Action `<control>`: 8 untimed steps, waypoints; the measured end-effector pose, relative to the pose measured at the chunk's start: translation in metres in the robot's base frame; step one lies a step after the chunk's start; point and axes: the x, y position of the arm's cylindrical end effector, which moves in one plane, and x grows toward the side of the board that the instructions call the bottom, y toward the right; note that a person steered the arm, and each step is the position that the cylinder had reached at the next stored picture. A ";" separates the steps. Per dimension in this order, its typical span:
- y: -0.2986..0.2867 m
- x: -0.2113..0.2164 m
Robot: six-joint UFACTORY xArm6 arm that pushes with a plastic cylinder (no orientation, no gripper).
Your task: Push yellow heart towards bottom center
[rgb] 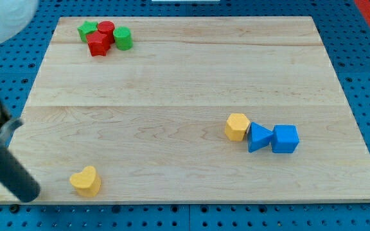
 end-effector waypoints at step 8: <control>0.139 -0.059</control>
